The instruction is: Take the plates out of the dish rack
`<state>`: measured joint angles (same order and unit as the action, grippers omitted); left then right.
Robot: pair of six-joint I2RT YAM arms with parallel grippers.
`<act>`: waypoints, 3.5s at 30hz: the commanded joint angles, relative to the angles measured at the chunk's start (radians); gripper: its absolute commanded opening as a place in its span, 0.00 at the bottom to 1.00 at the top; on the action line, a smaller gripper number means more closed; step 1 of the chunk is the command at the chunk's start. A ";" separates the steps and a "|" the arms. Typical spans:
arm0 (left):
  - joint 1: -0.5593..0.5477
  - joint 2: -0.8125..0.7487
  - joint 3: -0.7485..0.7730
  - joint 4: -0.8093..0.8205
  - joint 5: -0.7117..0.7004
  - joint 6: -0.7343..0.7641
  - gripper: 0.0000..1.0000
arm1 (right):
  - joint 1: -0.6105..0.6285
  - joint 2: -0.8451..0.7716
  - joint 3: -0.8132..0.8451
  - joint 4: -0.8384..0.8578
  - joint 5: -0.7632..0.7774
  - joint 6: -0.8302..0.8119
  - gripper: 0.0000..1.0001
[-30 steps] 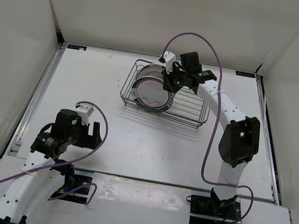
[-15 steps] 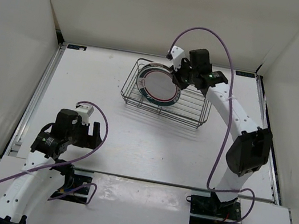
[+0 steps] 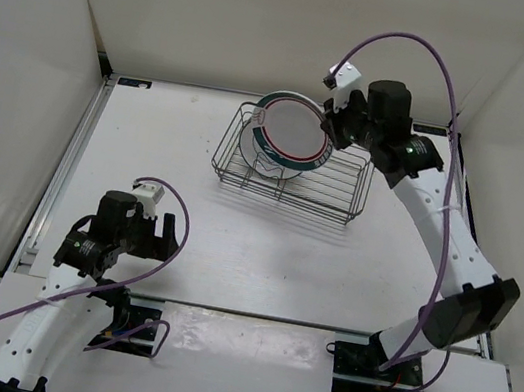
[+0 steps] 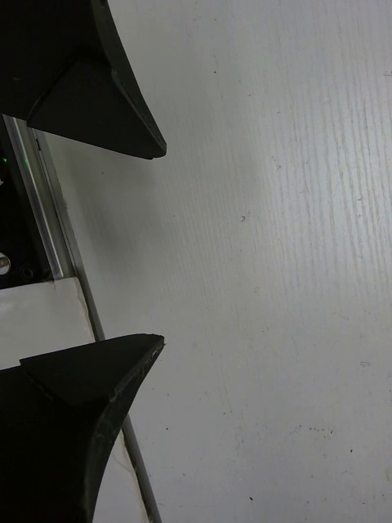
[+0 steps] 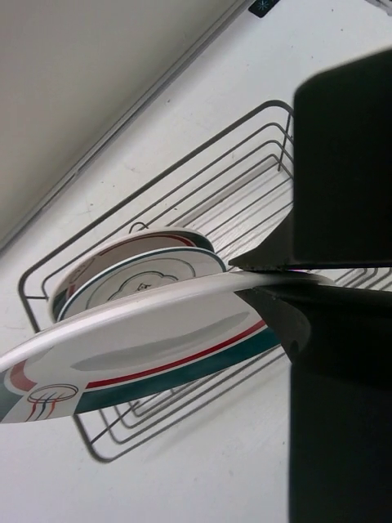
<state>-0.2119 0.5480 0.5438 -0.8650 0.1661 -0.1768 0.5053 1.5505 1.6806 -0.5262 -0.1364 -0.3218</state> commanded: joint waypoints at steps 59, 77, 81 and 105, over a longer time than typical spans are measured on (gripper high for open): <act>-0.003 -0.008 0.004 0.001 0.009 -0.007 1.00 | 0.001 -0.468 -1.484 0.713 -0.104 1.199 0.33; -0.003 -0.019 0.002 -0.003 0.004 -0.007 1.00 | -0.001 -0.676 -1.236 0.114 0.049 0.864 0.54; -0.003 -0.022 0.002 0.001 0.007 -0.007 1.00 | 0.001 -0.765 -1.095 -0.015 0.201 0.787 0.56; -0.001 -0.010 0.002 0.001 0.004 -0.006 1.00 | -0.007 0.157 -0.135 0.279 -0.052 0.124 0.51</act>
<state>-0.2119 0.5350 0.5438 -0.8642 0.1688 -0.1833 0.5049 1.6508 1.4601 -0.2756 -0.1761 -0.1345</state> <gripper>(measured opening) 0.991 0.514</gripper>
